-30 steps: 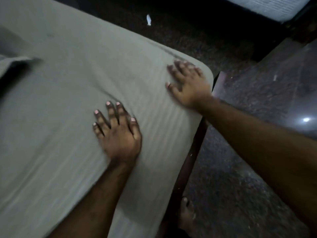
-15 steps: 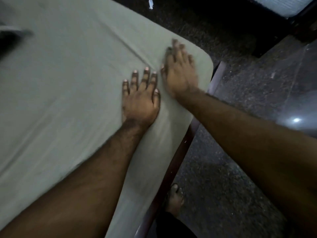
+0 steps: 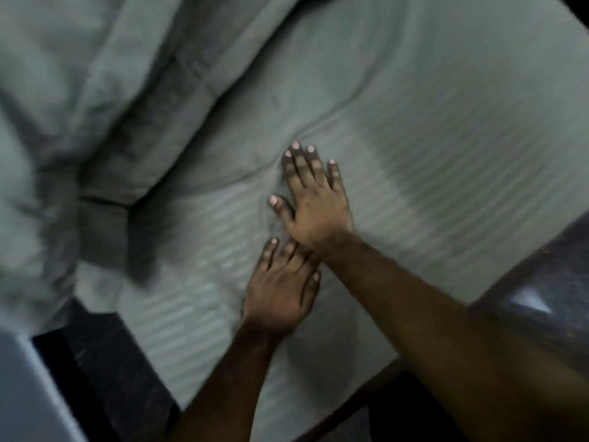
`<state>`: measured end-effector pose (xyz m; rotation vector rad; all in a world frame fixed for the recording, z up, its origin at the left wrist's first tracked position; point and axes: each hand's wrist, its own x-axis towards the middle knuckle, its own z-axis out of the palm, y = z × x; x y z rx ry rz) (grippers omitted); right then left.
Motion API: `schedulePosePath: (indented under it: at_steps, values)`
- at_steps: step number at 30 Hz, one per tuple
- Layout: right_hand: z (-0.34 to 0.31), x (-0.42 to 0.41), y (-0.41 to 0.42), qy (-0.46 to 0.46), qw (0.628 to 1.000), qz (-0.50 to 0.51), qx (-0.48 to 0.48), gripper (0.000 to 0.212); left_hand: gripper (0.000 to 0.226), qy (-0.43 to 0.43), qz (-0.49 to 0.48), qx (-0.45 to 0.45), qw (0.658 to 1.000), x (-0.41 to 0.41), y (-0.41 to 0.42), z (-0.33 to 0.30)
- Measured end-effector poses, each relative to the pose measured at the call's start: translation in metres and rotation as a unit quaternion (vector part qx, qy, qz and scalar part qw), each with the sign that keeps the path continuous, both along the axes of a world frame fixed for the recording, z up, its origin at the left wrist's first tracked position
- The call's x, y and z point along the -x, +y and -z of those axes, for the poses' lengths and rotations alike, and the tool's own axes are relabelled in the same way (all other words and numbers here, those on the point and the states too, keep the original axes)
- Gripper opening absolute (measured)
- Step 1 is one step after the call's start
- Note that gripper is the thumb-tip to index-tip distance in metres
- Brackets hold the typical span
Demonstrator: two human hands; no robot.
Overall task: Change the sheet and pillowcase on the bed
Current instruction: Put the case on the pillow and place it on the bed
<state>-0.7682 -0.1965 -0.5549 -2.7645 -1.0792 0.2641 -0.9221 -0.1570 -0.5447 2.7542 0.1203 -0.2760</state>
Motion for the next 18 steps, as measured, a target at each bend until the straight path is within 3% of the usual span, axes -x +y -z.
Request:
schedulePosePath:
  at_steps: [3, 6, 9, 11, 13, 15, 18]
  values:
    - [-0.005, 0.069, 0.064, 0.023, 0.998, -0.064, -0.011, 0.079, 0.044, 0.018, -0.124, -0.011, 0.992, 0.062, 0.025, -0.003]
    - [-0.011, 0.131, 0.125, 0.045, 0.985, -0.166, -0.002, 0.073, 0.056, 0.078, -0.269, -0.012, 0.96, 0.112, 0.032, -0.007]
    - [-0.019, 0.173, 0.158, 0.066, 0.955, -0.287, -0.049, 0.047, 0.059, 0.092, -0.333, 0.002, 0.938, 0.148, 0.036, -0.01]
    - [-0.024, 0.181, 0.161, 0.075, 0.944, -0.317, -0.058, 0.045, 0.058, 0.067, -0.353, -0.001, 0.933, 0.164, 0.045, -0.015]
    - [-0.03, 0.17, 0.163, 0.088, 0.953, -0.283, -0.057, 0.044, 0.063, 0.047, -0.364, 0.004, 0.93, 0.174, 0.059, -0.019]
    - [-0.028, 0.144, 0.162, 0.063, 0.986, -0.149, -0.043, 0.039, 0.069, 0.035, -0.378, 0.01, 0.925, 0.179, 0.077, -0.018]
    - [-0.015, 0.105, 0.155, -0.007, 1.0, -0.003, 0.009, 0.063, 0.059, -0.008, -0.418, 0.021, 0.908, 0.172, 0.113, -0.001]
